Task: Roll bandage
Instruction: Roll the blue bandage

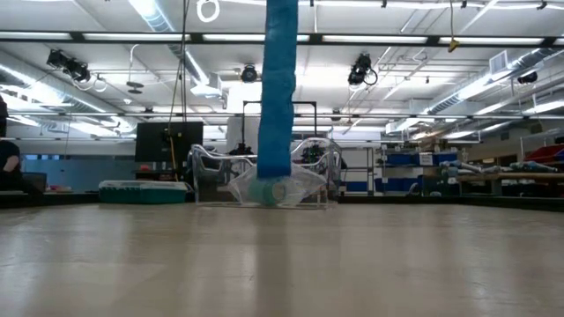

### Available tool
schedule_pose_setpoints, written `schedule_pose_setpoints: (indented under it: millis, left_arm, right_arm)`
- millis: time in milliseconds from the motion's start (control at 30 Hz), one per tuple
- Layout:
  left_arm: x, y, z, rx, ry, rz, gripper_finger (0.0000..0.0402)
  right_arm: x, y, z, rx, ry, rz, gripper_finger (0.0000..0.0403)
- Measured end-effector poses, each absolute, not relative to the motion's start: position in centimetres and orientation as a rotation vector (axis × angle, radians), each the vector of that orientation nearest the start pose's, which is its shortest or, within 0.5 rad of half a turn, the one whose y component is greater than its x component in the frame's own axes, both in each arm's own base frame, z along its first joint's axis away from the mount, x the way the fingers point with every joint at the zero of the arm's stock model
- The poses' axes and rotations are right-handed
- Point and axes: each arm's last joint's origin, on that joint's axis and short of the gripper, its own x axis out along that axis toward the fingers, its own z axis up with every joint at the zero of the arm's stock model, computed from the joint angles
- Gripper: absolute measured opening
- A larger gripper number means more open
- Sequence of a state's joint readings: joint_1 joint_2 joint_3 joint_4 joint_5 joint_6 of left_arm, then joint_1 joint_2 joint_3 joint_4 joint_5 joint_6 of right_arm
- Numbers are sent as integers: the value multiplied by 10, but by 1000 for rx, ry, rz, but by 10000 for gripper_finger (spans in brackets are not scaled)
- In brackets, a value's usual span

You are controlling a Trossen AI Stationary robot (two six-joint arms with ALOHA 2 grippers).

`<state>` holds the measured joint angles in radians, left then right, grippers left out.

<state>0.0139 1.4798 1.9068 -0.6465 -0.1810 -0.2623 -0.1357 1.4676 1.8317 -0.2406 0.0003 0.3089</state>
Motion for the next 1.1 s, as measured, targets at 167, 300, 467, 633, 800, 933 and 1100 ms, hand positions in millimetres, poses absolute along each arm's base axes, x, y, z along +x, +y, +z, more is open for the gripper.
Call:
schedule_pose_setpoints:
  millis: [167,300,467,633,800,933,1100]
  left_arm:
    - [288,9,500,-252,207,225,152]
    - [288,9,500,-296,203,218,101]
    - [288,7,502,-353,194,144,17]
    - [286,3,505,-444,210,19,9]
    - [284,1,506,-507,222,-27,4]
    - [284,0,506,-530,227,-65,4]
    - [284,-1,507,-549,238,-108,4]
  right_arm:
    - [296,-43,519,305,-133,-138,0]
    - [290,-47,521,303,-137,-154,0]
    - [289,-51,514,244,-52,-185,0]
    - [280,-63,509,178,21,-254,0]
    - [271,-73,513,157,16,-268,0]
    - [266,-80,515,125,11,-290,0]
    - [260,-85,514,137,40,-258,0]
